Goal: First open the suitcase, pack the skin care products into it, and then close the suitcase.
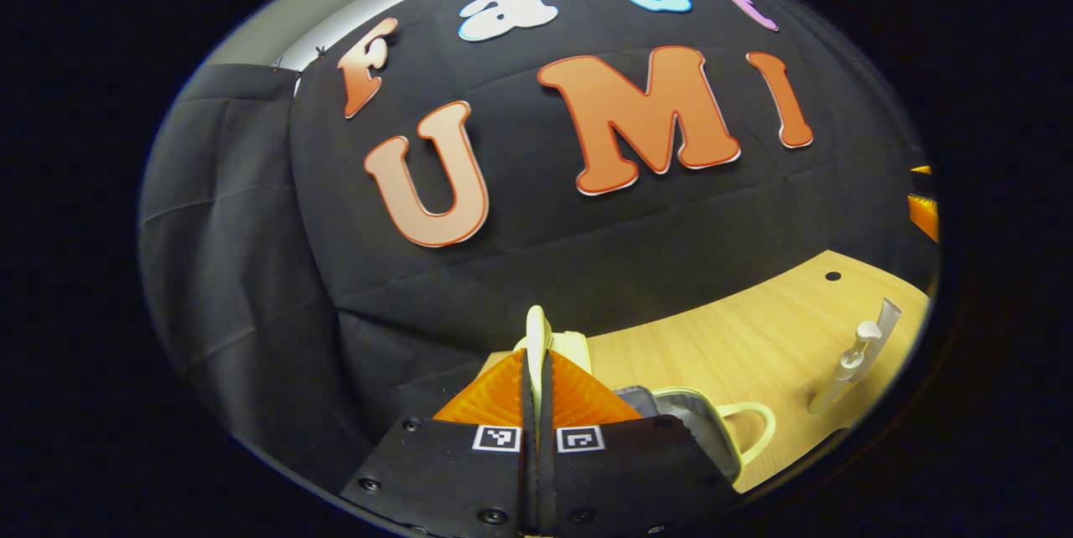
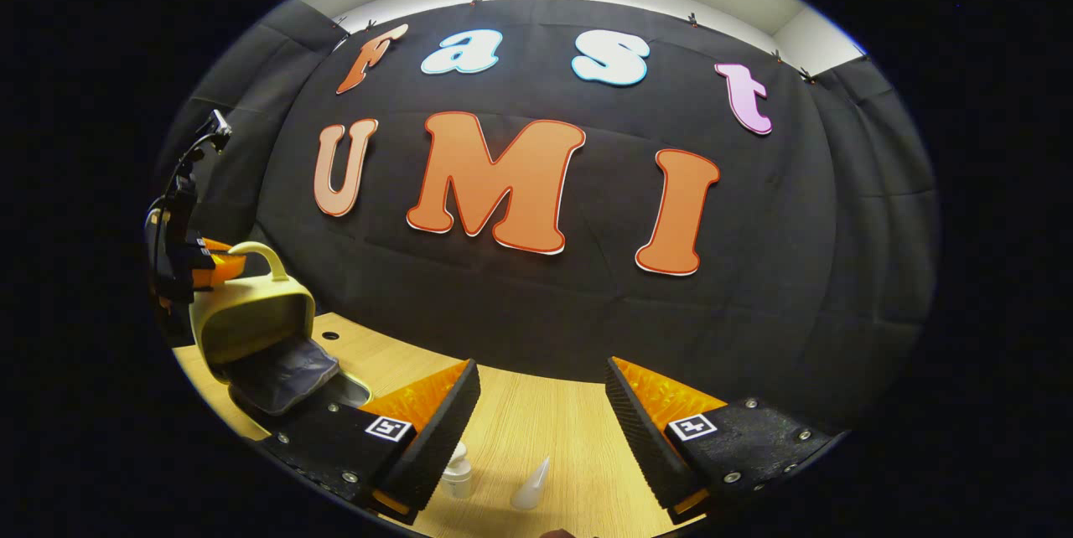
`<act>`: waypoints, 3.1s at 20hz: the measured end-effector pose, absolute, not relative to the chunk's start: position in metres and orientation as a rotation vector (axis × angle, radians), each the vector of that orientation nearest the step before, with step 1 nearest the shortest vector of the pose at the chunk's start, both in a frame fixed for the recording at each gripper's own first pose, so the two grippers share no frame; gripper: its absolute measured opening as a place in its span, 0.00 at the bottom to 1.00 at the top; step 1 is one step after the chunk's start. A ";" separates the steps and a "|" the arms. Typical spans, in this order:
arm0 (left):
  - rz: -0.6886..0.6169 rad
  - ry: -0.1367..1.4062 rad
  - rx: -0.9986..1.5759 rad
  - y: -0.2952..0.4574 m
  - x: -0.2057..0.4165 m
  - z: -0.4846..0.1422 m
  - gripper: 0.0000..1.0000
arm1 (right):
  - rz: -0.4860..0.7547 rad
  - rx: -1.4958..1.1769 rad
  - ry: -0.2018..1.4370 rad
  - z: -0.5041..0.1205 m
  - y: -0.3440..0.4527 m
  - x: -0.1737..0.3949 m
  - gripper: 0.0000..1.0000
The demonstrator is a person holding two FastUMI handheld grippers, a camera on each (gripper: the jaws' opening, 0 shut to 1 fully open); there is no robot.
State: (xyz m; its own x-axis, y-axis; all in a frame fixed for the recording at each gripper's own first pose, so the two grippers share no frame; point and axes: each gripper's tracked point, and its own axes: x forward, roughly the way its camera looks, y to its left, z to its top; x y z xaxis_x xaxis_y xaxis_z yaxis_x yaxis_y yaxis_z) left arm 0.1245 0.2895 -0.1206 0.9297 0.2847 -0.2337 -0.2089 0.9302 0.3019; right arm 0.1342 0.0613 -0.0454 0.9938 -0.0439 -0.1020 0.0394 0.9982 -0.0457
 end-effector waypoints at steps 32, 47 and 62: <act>0.418 0.825 0.244 0.587 0.094 -0.391 0.15 | -0.173 -0.098 0.203 -0.061 0.127 0.154 0.95; 0.152 0.485 0.368 0.430 0.160 -0.265 0.98 | -0.163 -0.070 0.191 -0.065 0.111 0.135 0.96; 0.062 0.218 0.237 0.226 0.175 -0.157 1.00 | -0.089 -0.042 0.168 -0.076 0.053 0.135 0.96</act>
State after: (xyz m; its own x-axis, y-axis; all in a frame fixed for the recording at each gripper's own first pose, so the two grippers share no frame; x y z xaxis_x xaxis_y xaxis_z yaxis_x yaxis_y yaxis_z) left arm 0.1754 0.2260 -0.1566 0.9745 0.0862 -0.2073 -0.0350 0.9704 0.2391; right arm 0.1351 0.0534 -0.0763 0.9820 -0.0920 -0.1650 0.0850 0.9952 -0.0494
